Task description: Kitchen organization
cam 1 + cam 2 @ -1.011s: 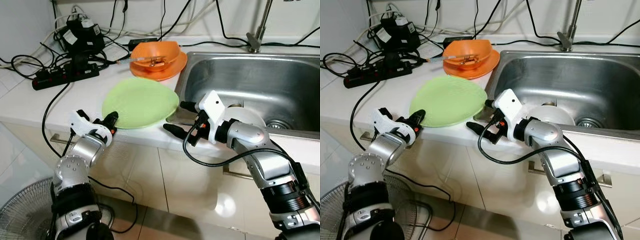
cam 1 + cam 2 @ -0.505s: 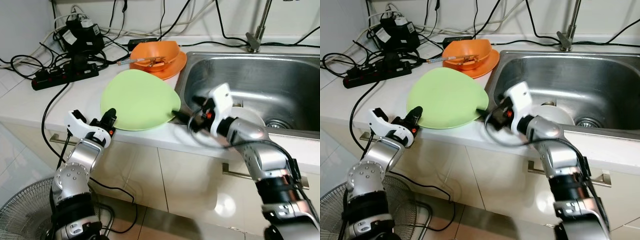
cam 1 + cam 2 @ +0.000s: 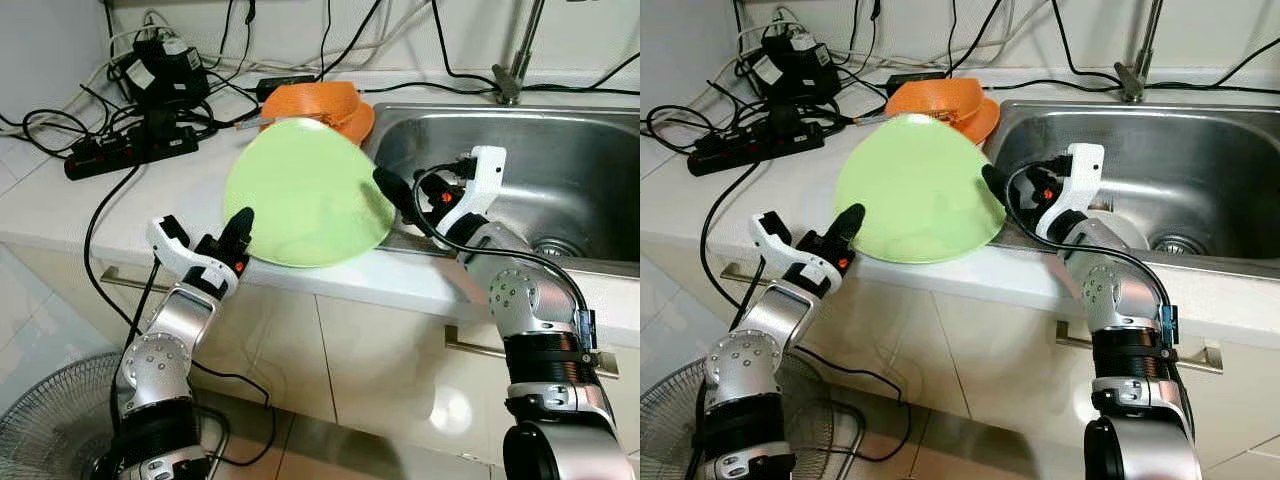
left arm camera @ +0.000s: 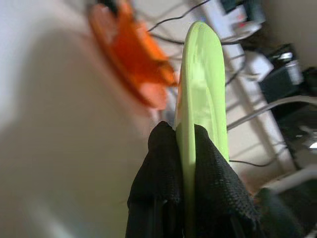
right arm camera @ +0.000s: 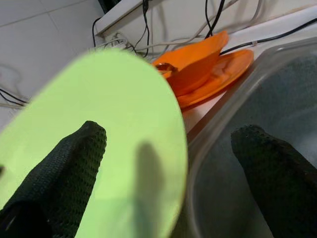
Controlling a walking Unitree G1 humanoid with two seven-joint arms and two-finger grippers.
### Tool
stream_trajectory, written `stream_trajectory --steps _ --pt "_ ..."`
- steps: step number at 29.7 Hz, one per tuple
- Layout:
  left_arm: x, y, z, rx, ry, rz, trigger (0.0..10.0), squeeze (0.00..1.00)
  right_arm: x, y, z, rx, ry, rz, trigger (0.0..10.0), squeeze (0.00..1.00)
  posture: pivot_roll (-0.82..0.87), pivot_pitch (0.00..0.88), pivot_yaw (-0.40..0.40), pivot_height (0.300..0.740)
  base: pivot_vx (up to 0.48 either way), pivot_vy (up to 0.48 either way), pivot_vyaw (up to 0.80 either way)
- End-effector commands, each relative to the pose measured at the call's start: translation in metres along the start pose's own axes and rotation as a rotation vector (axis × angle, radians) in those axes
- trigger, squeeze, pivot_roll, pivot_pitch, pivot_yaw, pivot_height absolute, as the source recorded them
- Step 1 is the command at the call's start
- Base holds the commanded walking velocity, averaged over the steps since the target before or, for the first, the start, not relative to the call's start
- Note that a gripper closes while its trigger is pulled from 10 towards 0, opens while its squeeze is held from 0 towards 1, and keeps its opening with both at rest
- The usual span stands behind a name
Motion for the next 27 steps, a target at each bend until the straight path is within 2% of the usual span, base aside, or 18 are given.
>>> stream_trajectory --steps 1,6,7,8,9,10,13,17,25,27 --pt "0.019 0.0 0.017 0.05 0.014 -0.1 0.0 0.0 -0.007 0.003 0.0 -0.014 0.02 0.039 10.0 0.0 -0.03 0.0 0.144 0.74 0.0 0.0 0.0" --pt "0.033 -0.001 0.015 0.019 0.009 -0.187 0.0 0.0 -0.015 0.0 -0.004 -0.042 0.057 0.106 10.0 0.0 -0.03 0.0 0.143 0.74 0.0 0.0 0.0" --pt "0.034 -0.001 0.014 0.012 0.006 -0.197 0.0 0.0 -0.018 0.0 -0.004 -0.043 0.069 0.122 9.8 0.0 -0.03 0.0 0.144 0.74 0.0 0.0 0.0" --pt "0.035 -0.002 0.013 0.007 0.003 -0.202 0.0 0.0 -0.019 -0.001 -0.004 -0.045 0.075 0.131 8.8 0.0 -0.03 0.0 0.145 0.74 0.0 0.0 0.0" --pt "0.035 -0.002 0.012 0.003 0.003 -0.205 0.0 0.0 -0.02 -0.001 -0.004 -0.049 0.081 0.14 2.0 0.0 -0.03 0.0 0.145 0.74 0.0 0.0 0.0" --pt "0.035 -0.002 0.011 0.0 0.003 -0.207 0.0 0.0 -0.022 -0.001 -0.005 -0.052 0.086 0.152 0.0 0.0 -0.03 0.0 0.146 0.74 0.0 0.0 0.0" --pt "0.038 -0.002 0.006 -0.02 -0.007 -0.227 0.0 0.0 -0.03 -0.005 -0.006 -0.07 0.122 0.204 0.0 0.0 -0.03 0.0 0.146 0.74 0.0 0.0 0.0" --pt "0.038 -0.002 0.005 -0.025 -0.009 -0.231 0.0 0.0 -0.029 -0.005 -0.005 -0.074 0.14 0.201 0.0 0.0 -0.04 0.0 0.146 0.74 0.0 0.0 0.0" --pt "0.039 -0.004 0.006 -0.041 -0.031 -0.262 0.0 0.0 -0.032 -0.008 -0.001 -0.087 0.286 0.238 0.0 0.0 -0.04 0.0 0.143 0.74 0.0 0.0 0.0" --pt "0.038 -0.005 0.007 -0.037 -0.032 -0.259 0.0 0.0 -0.032 -0.008 0.001 -0.082 0.295 0.238 0.0 0.0 -0.04 0.0 0.143 0.74 0.0 0.0 0.0"
Point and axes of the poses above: a point about 5 cm out from each wrist's last joint towards the gripper, its own y axis pointing out of the wrist towards the gripper, its own z axis along the axis of the wrist's last joint, x = y × z, the point moved 6 cm from there along y, pointing out of the wrist towards the gripper, and after that the axes turned 7 degrees about y, right-handed, at the moved point
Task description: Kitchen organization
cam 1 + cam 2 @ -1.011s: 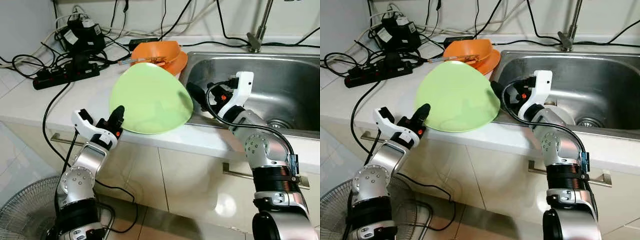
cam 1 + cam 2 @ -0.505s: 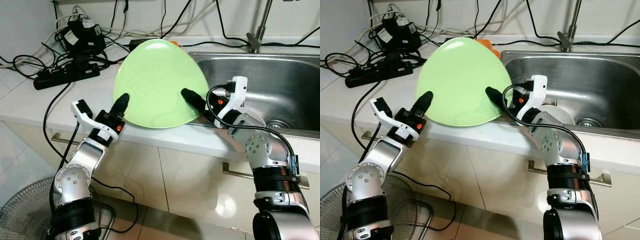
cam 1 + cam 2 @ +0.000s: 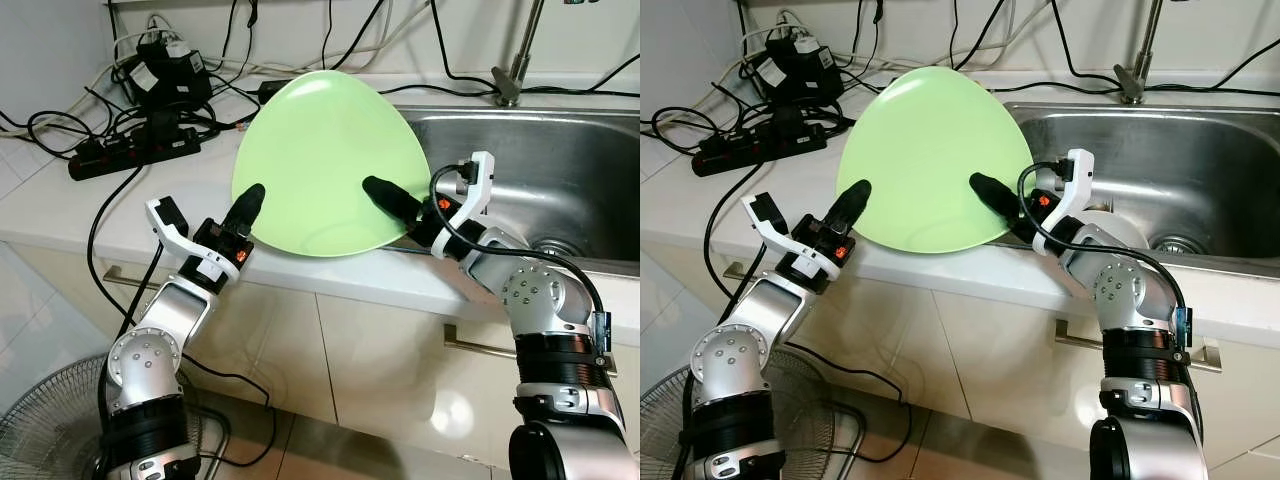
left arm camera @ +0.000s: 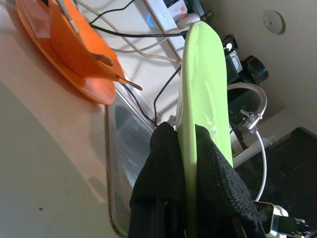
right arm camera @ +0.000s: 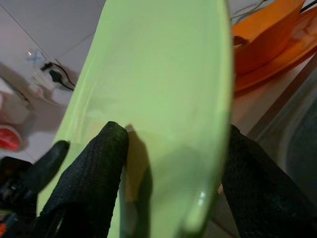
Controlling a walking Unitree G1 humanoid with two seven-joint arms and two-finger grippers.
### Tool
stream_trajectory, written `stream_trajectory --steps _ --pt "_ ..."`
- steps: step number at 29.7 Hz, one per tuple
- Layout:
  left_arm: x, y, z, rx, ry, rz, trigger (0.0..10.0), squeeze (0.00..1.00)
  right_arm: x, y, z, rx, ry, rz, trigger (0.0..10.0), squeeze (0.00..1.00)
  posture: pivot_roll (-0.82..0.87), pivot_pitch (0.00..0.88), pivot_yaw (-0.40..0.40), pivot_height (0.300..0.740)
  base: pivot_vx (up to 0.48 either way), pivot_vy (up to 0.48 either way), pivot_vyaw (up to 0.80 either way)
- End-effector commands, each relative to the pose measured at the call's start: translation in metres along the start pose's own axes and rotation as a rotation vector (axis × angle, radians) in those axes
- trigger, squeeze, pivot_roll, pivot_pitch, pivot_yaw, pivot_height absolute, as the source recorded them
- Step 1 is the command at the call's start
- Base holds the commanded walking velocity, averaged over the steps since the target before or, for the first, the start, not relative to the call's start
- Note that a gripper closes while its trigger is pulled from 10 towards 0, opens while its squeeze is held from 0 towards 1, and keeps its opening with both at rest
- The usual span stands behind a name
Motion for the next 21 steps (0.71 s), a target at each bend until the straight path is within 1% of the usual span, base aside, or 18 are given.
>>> stream_trajectory --steps 1,4,6,10,16,21 --pt "0.01 -0.001 0.005 0.007 0.001 -0.061 0.0 0.0 -0.007 0.003 0.005 0.013 0.012 0.02 0.0 0.0 -0.04 0.0 0.143 0.74 0.0 0.0 0.0" --pt "0.004 -0.002 0.007 0.014 0.005 -0.043 0.0 0.0 -0.009 0.003 0.006 0.018 0.027 0.035 0.0 0.0 -0.04 0.0 0.143 0.74 0.0 0.0 0.0" --pt "0.004 -0.002 0.007 0.014 0.005 -0.04 0.0 0.0 -0.009 0.003 0.006 0.02 0.031 0.038 0.0 0.0 -0.04 0.0 0.143 0.74 0.0 0.0 0.0" --pt "-0.002 -0.004 0.008 0.014 0.006 -0.016 0.0 0.0 -0.01 0.0 0.011 0.032 0.055 0.048 0.0 0.0 -0.04 0.0 0.141 0.74 0.0 0.0 0.0" --pt "-0.008 -0.005 0.009 0.019 0.004 0.007 0.0 0.0 -0.011 -0.002 0.012 0.028 0.046 0.056 0.0 0.0 -0.04 0.0 0.139 0.74 0.0 0.0 0.0" --pt "-0.012 -0.005 0.004 0.001 0.025 0.036 0.0 0.0 -0.013 -0.001 0.009 0.017 0.053 0.064 0.0 0.0 -0.04 0.0 0.137 0.74 0.0 0.0 0.0"
Point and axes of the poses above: a point about 5 cm out from each wrist's last joint towards the gripper, its own y axis pointing out of the wrist towards the gripper, its own z axis along the axis of the wrist's last joint, x = y × z, the point moved 6 cm from there along y, pointing out of the wrist towards the gripper, and after that the axes turned 7 degrees about y, right-handed, at the moved point
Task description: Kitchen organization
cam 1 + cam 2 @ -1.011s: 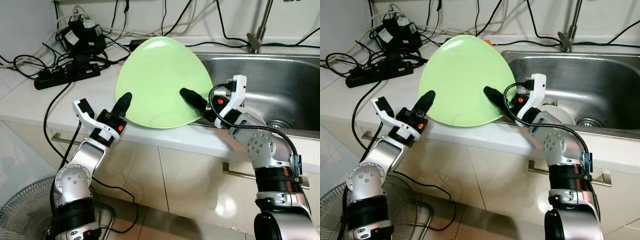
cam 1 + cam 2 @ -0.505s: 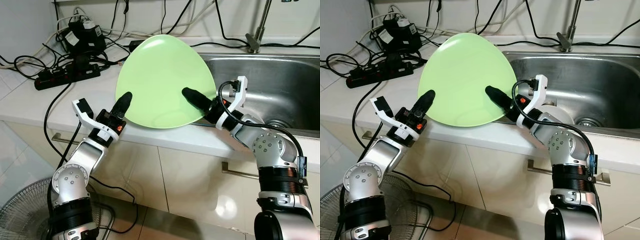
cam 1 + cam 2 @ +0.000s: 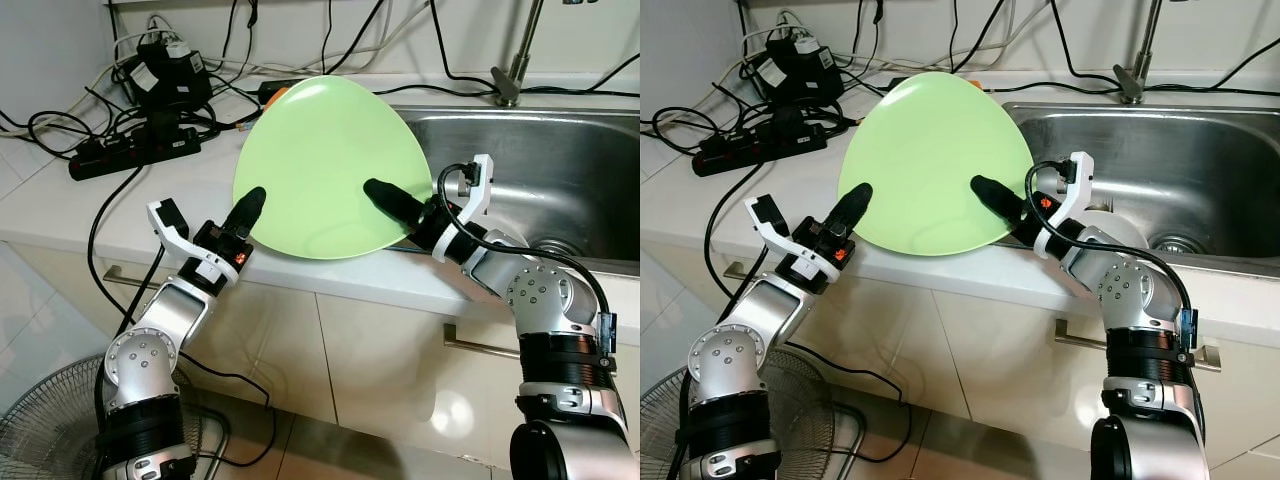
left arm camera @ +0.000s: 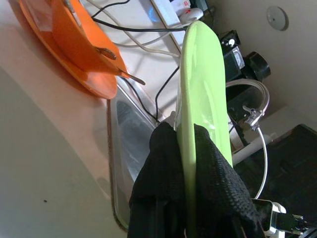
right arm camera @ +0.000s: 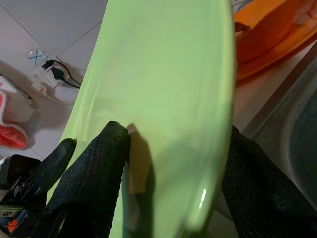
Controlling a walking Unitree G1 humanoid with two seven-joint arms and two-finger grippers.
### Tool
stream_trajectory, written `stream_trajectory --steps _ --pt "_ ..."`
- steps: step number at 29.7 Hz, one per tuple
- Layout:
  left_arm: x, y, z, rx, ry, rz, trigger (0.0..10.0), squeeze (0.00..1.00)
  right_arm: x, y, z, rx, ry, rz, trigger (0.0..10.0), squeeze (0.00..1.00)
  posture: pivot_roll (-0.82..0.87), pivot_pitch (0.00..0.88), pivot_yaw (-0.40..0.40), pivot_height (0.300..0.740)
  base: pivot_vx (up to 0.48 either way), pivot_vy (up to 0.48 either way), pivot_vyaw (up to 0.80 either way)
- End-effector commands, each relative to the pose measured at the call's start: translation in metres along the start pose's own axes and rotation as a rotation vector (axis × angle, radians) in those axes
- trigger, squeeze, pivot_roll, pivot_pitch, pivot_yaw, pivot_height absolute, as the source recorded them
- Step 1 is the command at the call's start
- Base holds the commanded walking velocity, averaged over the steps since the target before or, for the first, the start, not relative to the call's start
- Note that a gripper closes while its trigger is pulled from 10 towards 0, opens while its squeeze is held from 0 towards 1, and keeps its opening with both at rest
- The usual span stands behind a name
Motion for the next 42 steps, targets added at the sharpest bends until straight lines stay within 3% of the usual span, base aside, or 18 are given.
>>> stream_trajectory --steps 1,2,3,7,14,30,33,34,35,36,37,42 --pt "-0.008 -0.004 0.003 0.005 0.034 0.028 1.3 0.0 -0.015 0.001 0.011 0.042 0.026 0.073 0.0 0.0 -0.04 0.0 0.137 0.74 0.0 0.0 0.0" --pt "-0.009 -0.004 0.001 -0.003 0.033 0.032 6.0 0.0 -0.015 0.001 0.01 0.04 0.027 0.074 0.0 0.0 -0.04 0.0 0.137 0.74 0.0 0.0 0.0" --pt "-0.007 -0.005 -0.006 -0.028 0.032 0.024 10.0 1.0 -0.015 0.001 0.009 0.038 0.03 0.073 0.0 0.0 -0.04 0.0 0.137 0.74 0.0 0.0 0.0" --pt "-0.003 -0.005 -0.015 -0.059 0.022 0.008 10.0 1.0 -0.015 0.002 0.008 0.04 0.035 0.073 0.0 0.0 -0.04 0.0 0.137 0.74 0.0 0.0 0.0" --pt "-0.011 -0.007 -0.034 -0.107 0.048 0.059 10.0 1.0 -0.016 0.003 0.006 0.046 0.052 0.071 0.0 0.0 -0.04 0.0 0.135 0.74 0.0 0.0 0.0" --pt "-0.015 -0.006 -0.034 -0.11 0.092 0.076 10.0 1.0 -0.007 0.003 0.0 0.018 0.047 0.022 0.0 0.0 -0.04 0.0 0.132 0.74 0.0 0.0 0.0" --pt "-0.015 -0.006 -0.033 -0.119 0.131 0.075 10.0 1.0 -0.003 0.003 -0.005 -0.01 0.034 -0.005 0.0 0.0 -0.04 0.0 0.132 0.74 0.0 0.0 0.0" --pt "-0.015 -0.005 -0.032 -0.121 0.149 0.077 10.0 0.79 -0.001 0.003 -0.006 -0.018 0.03 -0.019 0.0 0.0 -0.04 0.0 0.13 0.74 0.0 0.0 0.0" --pt "-0.015 -0.004 -0.032 -0.128 0.181 0.077 10.0 0.14 0.001 0.003 -0.007 -0.024 0.026 -0.032 0.0 0.0 -0.04 0.0 0.129 0.74 0.0 0.0 0.0" --pt "-0.015 -0.004 -0.032 -0.128 0.181 0.077 10.0 0.14 0.001 0.003 -0.007 -0.024 0.026 -0.032 0.0 0.0 -0.04 0.0 0.129 0.74 0.0 0.0 0.0" --pt "-0.014 -0.003 -0.032 -0.133 0.203 0.073 10.0 0.0 0.004 0.003 -0.007 -0.028 0.024 -0.052 0.0 0.0 -0.04 0.0 0.127 0.74 0.0 0.0 0.0" --pt "-0.005 0.001 -0.03 -0.14 0.263 0.036 10.0 0.0 0.021 0.006 0.001 -0.001 0.025 -0.171 0.0 0.0 -0.04 0.0 0.122 0.74 0.0 0.0 0.0"
Point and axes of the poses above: a point about 5 cm out from each wrist's last joint towards the gripper, its own y axis pointing out of the wrist towards the gripper, its own z axis along the axis of the wrist's last joint, x = y × z, the point moved 6 cm from there along y, pointing out of the wrist towards the gripper, and after that the axes turned 7 degrees about y, right-handed, at the moved point
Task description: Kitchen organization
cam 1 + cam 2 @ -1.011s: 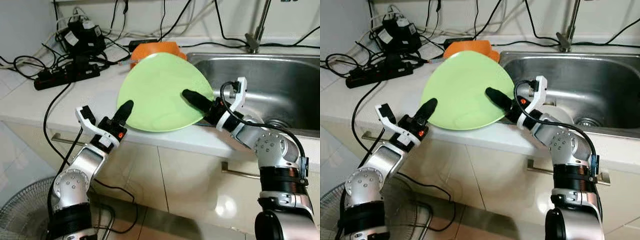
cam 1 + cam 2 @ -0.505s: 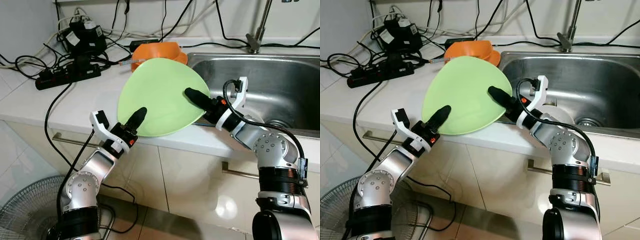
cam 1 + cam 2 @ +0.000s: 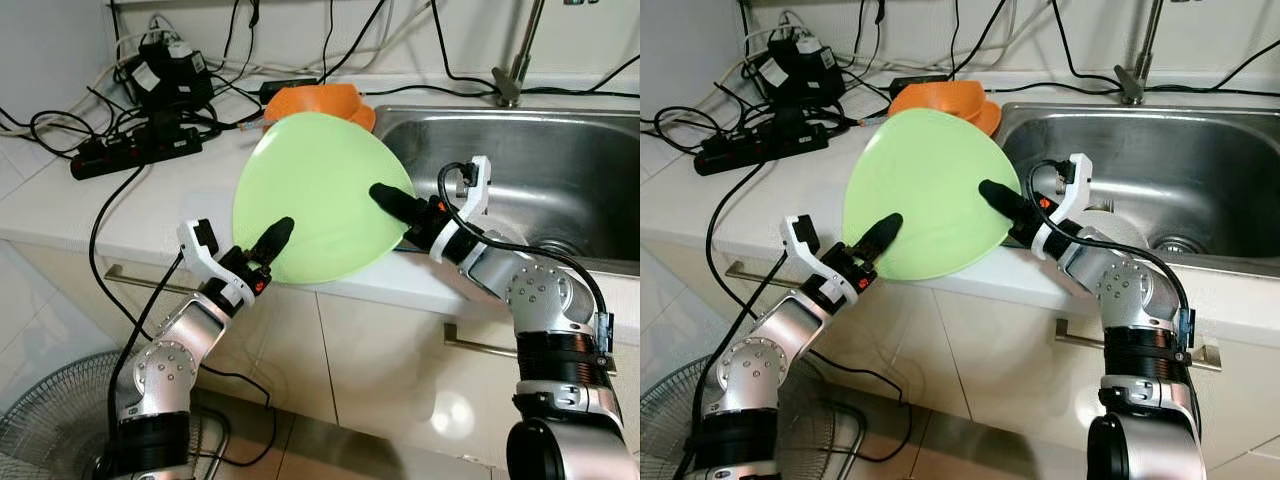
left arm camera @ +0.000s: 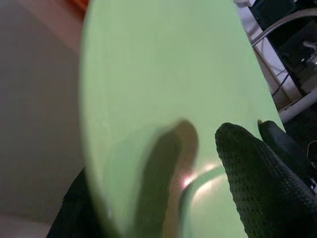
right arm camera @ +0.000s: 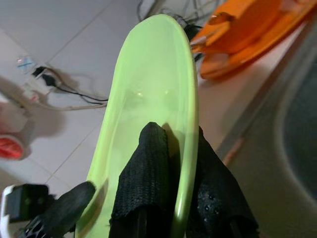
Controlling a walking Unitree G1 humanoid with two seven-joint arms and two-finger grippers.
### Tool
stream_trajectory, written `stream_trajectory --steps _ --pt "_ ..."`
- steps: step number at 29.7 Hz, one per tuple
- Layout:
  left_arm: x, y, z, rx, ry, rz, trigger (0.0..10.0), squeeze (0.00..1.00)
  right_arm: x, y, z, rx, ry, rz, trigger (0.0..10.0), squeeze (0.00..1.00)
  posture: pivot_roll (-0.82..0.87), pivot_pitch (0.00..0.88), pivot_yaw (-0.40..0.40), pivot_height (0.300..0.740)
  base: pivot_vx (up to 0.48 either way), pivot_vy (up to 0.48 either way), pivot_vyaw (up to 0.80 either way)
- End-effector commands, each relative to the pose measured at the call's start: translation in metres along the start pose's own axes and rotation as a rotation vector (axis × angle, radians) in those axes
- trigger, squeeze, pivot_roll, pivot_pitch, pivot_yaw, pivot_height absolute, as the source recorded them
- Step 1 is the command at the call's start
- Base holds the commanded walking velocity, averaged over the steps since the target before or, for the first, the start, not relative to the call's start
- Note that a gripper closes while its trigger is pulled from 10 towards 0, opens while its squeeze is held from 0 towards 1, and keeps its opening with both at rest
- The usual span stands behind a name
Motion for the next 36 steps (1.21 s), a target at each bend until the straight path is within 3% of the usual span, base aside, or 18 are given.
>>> stream_trajectory --steps 1,10,12,14,24,33,36 --pt "0.013 0.005 0.016 0.046 0.063 -0.055 10.0 0.0 0.015 0.003 0.008 0.028 -0.028 -0.131 0.0 0.0 -0.04 0.0 0.122 0.74 0.0 0.0 0.0" --pt "0.012 0.005 0.017 0.048 0.069 -0.05 10.0 0.0 0.018 0.003 0.011 0.043 -0.021 -0.151 0.0 0.0 -0.04 0.0 0.122 0.74 0.0 0.0 0.0" --pt "0.006 0.003 0.017 0.055 0.058 -0.021 10.0 0.0 0.028 -0.004 0.048 0.221 0.017 -0.208 0.0 0.0 -0.04 0.0 0.119 0.74 0.0 0.0 0.0" --pt "0.003 0.002 0.016 0.058 0.052 -0.008 10.0 0.0 0.037 -0.012 0.07 0.327 0.047 -0.252 0.0 0.0 -0.04 0.0 0.119 0.74 0.0 0.0 0.0" --pt "0.004 0.003 0.015 0.053 0.052 -0.011 10.0 0.0 0.059 -0.034 0.099 0.47 0.112 -0.314 0.0 0.0 -0.04 0.0 0.124 0.74 0.0 0.0 0.0" --pt "0.005 0.004 0.016 0.055 0.053 -0.017 10.0 0.0 0.072 -0.043 0.109 0.542 0.131 -0.363 0.0 0.0 -0.03 0.0 0.126 0.74 0.0 0.0 0.0" --pt "0.005 0.004 0.018 0.051 0.088 -0.013 10.0 0.0 0.085 -0.054 0.119 0.596 0.099 -0.474 0.0 0.0 -0.03 0.0 0.128 0.74 0.0 0.0 0.0"
Point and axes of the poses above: a point about 5 cm out from each wrist's last joint towards the gripper, its own y axis pointing out of the wrist towards the gripper, its own z axis along the axis of the wrist's last joint, x = y × z, the point moved 6 cm from there along y, pointing out of the wrist towards the gripper, and after that the axes turned 7 degrees about y, right-handed, at the moved point
